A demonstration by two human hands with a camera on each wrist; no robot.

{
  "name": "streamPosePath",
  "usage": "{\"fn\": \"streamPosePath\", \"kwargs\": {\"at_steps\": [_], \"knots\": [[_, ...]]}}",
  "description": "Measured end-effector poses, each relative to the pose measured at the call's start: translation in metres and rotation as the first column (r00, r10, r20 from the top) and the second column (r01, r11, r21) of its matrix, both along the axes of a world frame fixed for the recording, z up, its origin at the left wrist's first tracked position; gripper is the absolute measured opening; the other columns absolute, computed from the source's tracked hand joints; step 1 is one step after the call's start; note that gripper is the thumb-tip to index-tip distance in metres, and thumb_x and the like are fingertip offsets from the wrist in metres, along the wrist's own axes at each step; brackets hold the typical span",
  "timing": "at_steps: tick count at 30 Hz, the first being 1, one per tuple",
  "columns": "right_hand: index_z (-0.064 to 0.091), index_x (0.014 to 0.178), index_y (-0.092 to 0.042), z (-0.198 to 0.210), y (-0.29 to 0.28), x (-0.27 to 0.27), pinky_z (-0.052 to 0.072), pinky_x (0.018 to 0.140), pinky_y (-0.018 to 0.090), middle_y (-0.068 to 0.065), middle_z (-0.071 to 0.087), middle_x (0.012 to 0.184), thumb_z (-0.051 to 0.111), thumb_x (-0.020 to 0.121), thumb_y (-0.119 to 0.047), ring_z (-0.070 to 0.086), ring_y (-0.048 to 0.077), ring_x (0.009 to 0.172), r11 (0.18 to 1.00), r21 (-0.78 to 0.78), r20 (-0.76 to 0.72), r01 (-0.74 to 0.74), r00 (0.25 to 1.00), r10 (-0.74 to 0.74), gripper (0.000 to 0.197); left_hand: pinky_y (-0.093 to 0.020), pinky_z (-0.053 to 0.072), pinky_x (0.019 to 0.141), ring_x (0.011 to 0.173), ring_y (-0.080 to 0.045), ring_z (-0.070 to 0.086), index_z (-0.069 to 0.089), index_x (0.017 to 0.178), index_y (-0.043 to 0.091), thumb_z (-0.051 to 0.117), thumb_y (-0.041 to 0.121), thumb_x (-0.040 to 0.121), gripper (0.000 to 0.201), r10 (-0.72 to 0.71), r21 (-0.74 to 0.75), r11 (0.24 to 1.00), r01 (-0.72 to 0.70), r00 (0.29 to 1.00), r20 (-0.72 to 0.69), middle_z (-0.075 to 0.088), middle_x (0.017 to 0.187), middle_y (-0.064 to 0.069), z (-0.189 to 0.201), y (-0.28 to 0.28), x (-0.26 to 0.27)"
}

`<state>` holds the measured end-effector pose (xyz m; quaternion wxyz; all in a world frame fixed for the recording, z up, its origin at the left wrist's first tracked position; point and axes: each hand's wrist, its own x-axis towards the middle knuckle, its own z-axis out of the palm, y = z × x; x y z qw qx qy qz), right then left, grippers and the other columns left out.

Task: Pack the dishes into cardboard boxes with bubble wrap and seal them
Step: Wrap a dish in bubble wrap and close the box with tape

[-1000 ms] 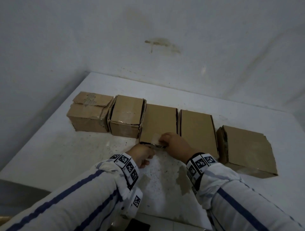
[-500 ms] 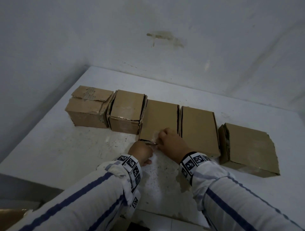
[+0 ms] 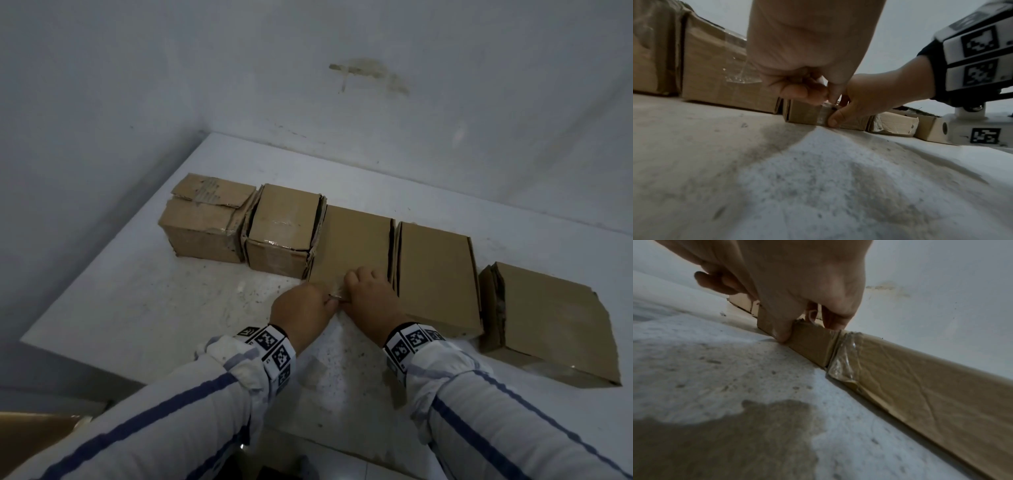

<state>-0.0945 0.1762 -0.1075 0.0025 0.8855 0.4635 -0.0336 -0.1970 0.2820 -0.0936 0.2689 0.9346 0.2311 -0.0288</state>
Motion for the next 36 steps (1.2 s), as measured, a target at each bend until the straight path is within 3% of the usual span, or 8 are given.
{"fn": "streamPosePath", "kwargs": {"at_steps": [5,10,13,19,23,25,28,36], "knots": [[0.062,0.085,-0.006,0.001,-0.004,0.001,0.049,0.065,0.034,0.012,0.064,0.085,0.075,0.067,-0.021,0.058,0.028,0.070,1.000,0.004,0.034,-0.001,0.999,0.001,0.027,-0.029,0.039,0.062,0.082,-0.020,0.052,0.049,0.104,0.013,0.056,0.022,0.091,0.017,-0.144,0.124,0.984,0.129,0.982,0.124,0.044,0.108,-0.002,-0.009,0.003,0.016],[0.055,0.102,-0.010,-0.005,0.008,0.007,0.041,0.077,0.037,0.010,0.058,0.101,0.052,0.084,-0.044,0.053,0.028,0.089,0.994,-0.103,0.055,-0.043,0.997,0.049,0.038,-0.033,0.049,0.063,0.083,-0.022,0.058,0.047,0.109,0.016,0.064,0.018,0.084,0.030,-0.247,0.230,0.944,0.238,0.969,0.009,0.046,0.113,-0.003,-0.021,0.009,0.027],[0.062,0.083,-0.012,0.001,0.007,0.003,0.046,0.064,0.032,0.006,0.062,0.080,0.069,0.070,-0.044,0.057,0.023,0.071,0.991,-0.121,0.094,-0.048,0.994,0.060,0.035,-0.029,0.041,0.057,0.079,-0.020,0.059,0.047,0.106,0.018,0.062,0.018,0.085,0.025,-0.278,0.306,0.915,0.264,0.961,0.002,0.047,0.110,-0.001,-0.019,0.012,0.030],[0.061,0.073,-0.012,-0.008,-0.007,0.004,0.049,0.056,0.025,0.006,0.062,0.072,0.080,0.055,-0.016,0.057,0.022,0.059,0.997,0.041,0.062,-0.058,0.997,0.056,0.027,-0.028,0.038,0.054,0.078,-0.020,0.060,0.047,0.104,0.019,0.055,0.019,0.090,0.016,-0.295,0.355,0.893,0.275,0.955,0.004,0.048,0.108,0.000,-0.020,0.012,0.029],[0.063,0.079,-0.009,-0.002,-0.002,0.007,0.050,0.061,0.029,0.010,0.063,0.078,0.080,0.061,-0.030,0.059,0.026,0.066,0.998,-0.004,0.027,-0.060,0.998,0.060,0.032,-0.028,0.039,0.057,0.081,-0.020,0.060,0.047,0.107,0.019,0.056,0.019,0.089,0.020,-0.289,0.323,0.907,0.270,0.957,0.013,0.047,0.110,0.000,-0.020,0.012,0.030],[0.061,0.097,-0.006,0.001,0.004,0.006,0.047,0.075,0.034,0.013,0.061,0.097,0.068,0.076,-0.038,0.057,0.029,0.085,0.997,-0.068,-0.018,-0.046,0.999,0.045,0.039,-0.028,0.040,0.056,0.081,-0.020,0.060,0.047,0.108,0.018,0.057,0.017,0.089,0.022,-0.302,0.312,0.907,0.283,0.953,0.012,0.047,0.110,0.000,-0.020,0.012,0.031],[0.052,0.114,-0.005,0.001,0.004,0.003,0.042,0.089,0.037,0.015,0.052,0.115,0.050,0.091,-0.029,0.049,0.030,0.102,0.998,-0.062,-0.049,-0.033,0.998,0.030,0.033,-0.029,0.040,0.056,0.081,-0.022,0.060,0.047,0.108,0.018,0.057,0.014,0.088,0.023,-0.310,0.297,0.908,0.294,0.951,0.007,0.047,0.109,0.000,-0.018,0.013,0.032],[0.051,0.118,-0.003,0.007,-0.009,0.002,0.037,0.092,0.030,0.015,0.048,0.122,0.043,0.089,-0.008,0.045,0.028,0.110,1.000,0.013,-0.172,-0.023,0.985,0.025,0.030,-0.031,0.034,0.057,0.081,-0.029,0.059,0.047,0.097,0.013,0.051,0.010,0.089,0.010,-0.326,0.250,0.915,0.316,0.945,0.001,0.046,0.105,-0.004,-0.012,0.018,0.029]]}}
